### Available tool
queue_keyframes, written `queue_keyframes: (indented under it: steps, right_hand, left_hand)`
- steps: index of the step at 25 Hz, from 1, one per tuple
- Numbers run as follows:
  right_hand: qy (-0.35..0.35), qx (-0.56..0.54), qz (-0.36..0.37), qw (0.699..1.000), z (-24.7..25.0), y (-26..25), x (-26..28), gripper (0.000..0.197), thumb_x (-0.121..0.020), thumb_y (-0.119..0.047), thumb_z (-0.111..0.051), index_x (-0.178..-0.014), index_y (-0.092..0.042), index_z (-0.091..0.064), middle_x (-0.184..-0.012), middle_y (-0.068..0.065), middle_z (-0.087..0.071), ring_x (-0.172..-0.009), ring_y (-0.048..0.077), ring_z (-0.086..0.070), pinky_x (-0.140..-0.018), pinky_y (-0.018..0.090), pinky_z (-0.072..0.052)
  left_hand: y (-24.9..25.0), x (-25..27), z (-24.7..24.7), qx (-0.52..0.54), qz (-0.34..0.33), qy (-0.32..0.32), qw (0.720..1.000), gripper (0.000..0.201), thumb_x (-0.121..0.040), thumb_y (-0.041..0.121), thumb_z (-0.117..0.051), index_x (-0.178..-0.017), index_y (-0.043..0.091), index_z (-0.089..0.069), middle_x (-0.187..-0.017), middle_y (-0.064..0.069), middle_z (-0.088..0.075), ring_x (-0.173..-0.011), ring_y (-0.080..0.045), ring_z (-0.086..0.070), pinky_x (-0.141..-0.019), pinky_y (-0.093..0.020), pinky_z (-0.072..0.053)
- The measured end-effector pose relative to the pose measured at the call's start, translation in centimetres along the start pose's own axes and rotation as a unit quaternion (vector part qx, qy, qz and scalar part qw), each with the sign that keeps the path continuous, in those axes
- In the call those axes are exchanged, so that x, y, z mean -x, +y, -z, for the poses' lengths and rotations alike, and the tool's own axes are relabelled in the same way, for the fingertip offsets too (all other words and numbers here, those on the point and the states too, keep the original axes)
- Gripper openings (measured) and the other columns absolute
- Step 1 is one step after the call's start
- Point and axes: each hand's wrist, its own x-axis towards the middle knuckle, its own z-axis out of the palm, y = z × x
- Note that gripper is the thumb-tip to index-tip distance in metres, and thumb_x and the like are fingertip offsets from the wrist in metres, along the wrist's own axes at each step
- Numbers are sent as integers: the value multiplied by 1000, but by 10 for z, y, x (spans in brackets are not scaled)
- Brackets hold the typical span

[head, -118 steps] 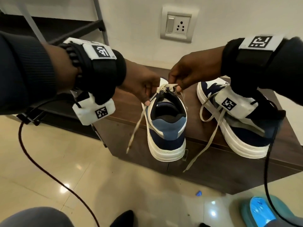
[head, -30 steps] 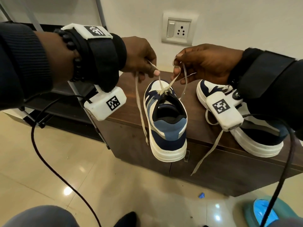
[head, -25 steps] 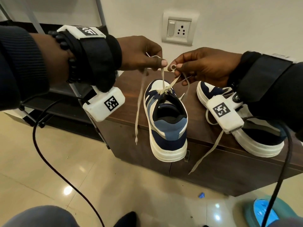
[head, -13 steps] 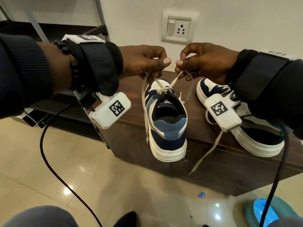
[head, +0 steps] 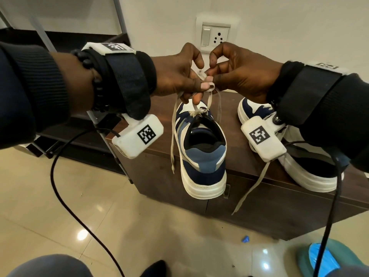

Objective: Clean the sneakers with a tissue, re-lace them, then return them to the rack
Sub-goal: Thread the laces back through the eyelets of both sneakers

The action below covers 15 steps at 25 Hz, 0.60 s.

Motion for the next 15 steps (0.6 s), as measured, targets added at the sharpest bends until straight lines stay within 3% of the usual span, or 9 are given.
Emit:
queue_keyframes:
  steps: [4,7,11,13,15]
  right_hand:
    - [-7,48,13,999,0,0,2,34,-82,8,-63,-97,-14,-42,-89,11,-61,-73,17,-61,-74,29,-54]
    - [-6,79,14,997,4,1,0,26,-81,4,-66,-90,-14,-50,-90,11,-59,-77,17,-60,-81,32,-53]
    - [-23,63,12,998,4,4,2,13,-84,-1,-63,-90,-11,-58,-90,9,-62,-87,22,-62,-88,36,-52]
    - [-37,30,7,999,5,6,6,19,-84,5,-59,-97,-8,-58,-95,10,-64,-92,22,-64,-87,32,-52]
    - [-66,14,-1,998,4,6,8,29,-78,4,-66,-103,-7,-55,-103,14,-63,-99,25,-64,-88,30,-52]
  left_hand:
    - [3,1,-1,-59,17,2,998,14,-94,16,-54,-103,16,-43,-58,8,-68,-52,2,-59,-51,-11,-49]
    - [-1,0,-2,-15,8,18,1000,21,-95,17,-53,-111,13,-40,-67,-1,-67,-55,-5,-58,-53,-18,-52]
    - [-6,-2,-4,10,0,26,1000,13,-98,20,-48,-108,14,-43,-68,-2,-62,-54,-11,-52,-52,-21,-51]
    - [-10,-2,-3,23,12,40,999,9,-100,20,-44,-107,14,-44,-66,-2,-58,-54,-11,-51,-52,-21,-52]
    - [-13,-1,-3,36,22,47,998,4,-101,19,-43,-99,17,-45,-65,-3,-56,-54,-12,-49,-52,-23,-51]
